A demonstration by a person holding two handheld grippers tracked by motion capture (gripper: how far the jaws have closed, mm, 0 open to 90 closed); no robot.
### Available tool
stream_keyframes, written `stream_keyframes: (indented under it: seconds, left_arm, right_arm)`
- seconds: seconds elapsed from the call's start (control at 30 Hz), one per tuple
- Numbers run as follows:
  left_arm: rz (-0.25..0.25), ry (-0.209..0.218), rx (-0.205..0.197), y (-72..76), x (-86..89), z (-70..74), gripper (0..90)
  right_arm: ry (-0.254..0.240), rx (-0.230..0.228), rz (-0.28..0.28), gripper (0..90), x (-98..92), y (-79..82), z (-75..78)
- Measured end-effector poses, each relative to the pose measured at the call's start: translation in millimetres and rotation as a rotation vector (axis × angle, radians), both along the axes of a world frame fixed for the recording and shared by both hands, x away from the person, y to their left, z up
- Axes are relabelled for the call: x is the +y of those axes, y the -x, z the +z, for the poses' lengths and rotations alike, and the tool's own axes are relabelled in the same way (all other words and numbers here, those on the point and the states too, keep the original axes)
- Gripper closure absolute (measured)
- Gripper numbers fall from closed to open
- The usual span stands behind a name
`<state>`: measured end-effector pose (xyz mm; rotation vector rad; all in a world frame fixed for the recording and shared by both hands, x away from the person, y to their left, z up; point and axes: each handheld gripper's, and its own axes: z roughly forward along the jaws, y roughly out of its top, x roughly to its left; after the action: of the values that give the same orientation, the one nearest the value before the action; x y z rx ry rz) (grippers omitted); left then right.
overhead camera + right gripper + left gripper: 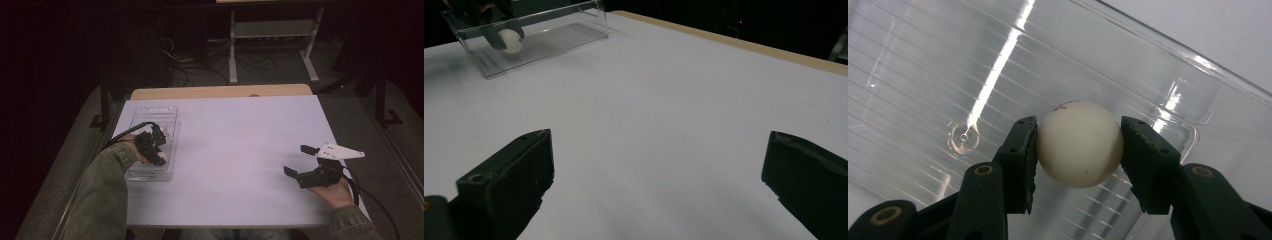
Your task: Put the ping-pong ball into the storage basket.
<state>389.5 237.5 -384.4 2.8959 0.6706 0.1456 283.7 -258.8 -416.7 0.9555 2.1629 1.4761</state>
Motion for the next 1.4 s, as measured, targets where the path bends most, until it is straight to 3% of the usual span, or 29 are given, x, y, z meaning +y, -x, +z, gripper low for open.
stream_keyframes:
  seconds: [0.17,0.37,0.57,1.13,1.4]
  left_arm:
    - [0.004,0.008,0.005,-0.1,1.4,1.3,47.5]
    - [0.018,0.056,0.018,-0.3,4.6,7.9,43.3]
    - [0.019,0.057,0.005,1.0,3.4,14.0,33.2]
    - [0.034,0.071,-0.017,3.7,9.5,23.0,25.5]
    - [0.042,0.073,-0.036,7.6,7.9,31.9,17.2]
  right_arm:
    - [0.001,0.001,0.0,0.0,0.1,-0.1,-0.1]
    - [0.003,0.002,0.0,0.0,0.4,-0.1,-0.2]
    - [0.004,0.001,-0.001,0.0,0.4,0.1,0.0]
    - [0.007,-0.003,0.001,0.0,0.7,0.4,0.2]
    - [0.012,-0.003,0.0,0.0,0.9,1.5,0.3]
